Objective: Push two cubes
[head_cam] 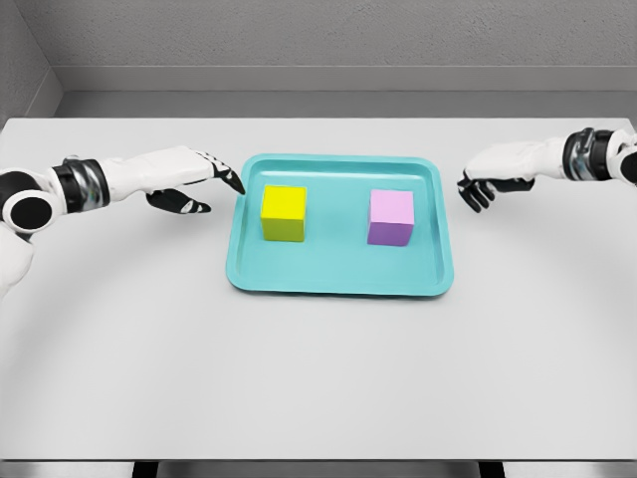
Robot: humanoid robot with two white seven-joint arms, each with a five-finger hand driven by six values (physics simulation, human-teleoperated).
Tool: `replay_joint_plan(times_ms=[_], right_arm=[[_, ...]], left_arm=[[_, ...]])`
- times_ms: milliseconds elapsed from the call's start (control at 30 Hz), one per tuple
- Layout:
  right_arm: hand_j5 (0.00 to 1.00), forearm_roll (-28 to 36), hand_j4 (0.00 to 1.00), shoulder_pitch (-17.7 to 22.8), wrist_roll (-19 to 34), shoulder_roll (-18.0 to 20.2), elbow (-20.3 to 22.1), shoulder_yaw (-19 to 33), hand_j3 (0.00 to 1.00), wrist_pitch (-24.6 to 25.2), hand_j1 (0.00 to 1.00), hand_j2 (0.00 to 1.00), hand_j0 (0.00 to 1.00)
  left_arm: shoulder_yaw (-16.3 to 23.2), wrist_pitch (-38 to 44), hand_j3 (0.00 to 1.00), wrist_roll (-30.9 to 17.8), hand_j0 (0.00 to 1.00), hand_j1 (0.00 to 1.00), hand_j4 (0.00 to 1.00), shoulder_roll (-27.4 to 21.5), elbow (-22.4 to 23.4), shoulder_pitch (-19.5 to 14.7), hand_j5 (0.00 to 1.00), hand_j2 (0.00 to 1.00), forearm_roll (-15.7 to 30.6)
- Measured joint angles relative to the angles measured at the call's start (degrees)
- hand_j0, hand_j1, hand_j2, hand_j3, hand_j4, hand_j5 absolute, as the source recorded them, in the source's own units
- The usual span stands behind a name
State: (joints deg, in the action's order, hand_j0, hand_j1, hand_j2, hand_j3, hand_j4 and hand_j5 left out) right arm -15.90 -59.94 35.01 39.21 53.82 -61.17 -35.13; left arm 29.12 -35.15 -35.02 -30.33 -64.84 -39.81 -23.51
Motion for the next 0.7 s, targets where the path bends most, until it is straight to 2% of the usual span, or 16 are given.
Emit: replay_joint_plan(times_ms=[333,700], right_arm=[[0.13,-1.05,0.13,-3.25,0.00,-0.11,4.59,-4.85,0.13,0.04,0.13,0.13,0.13],[0.13,-1.45,0.13,-4.66,0.00,-1.56,5.37,-9.80,0.13,0.01,0.13,0.13,0.13]], left_arm=[[0.03,0.00,0.68,0.00,0.68,0.68,0.68,1.87,3.56,-0.18,0.68,0.68,-0.13],[0.06,0.00,0.68,0.00,0.68,0.68,0.68,2.05,3.27,-0.09,0.68,0.68,0.35]])
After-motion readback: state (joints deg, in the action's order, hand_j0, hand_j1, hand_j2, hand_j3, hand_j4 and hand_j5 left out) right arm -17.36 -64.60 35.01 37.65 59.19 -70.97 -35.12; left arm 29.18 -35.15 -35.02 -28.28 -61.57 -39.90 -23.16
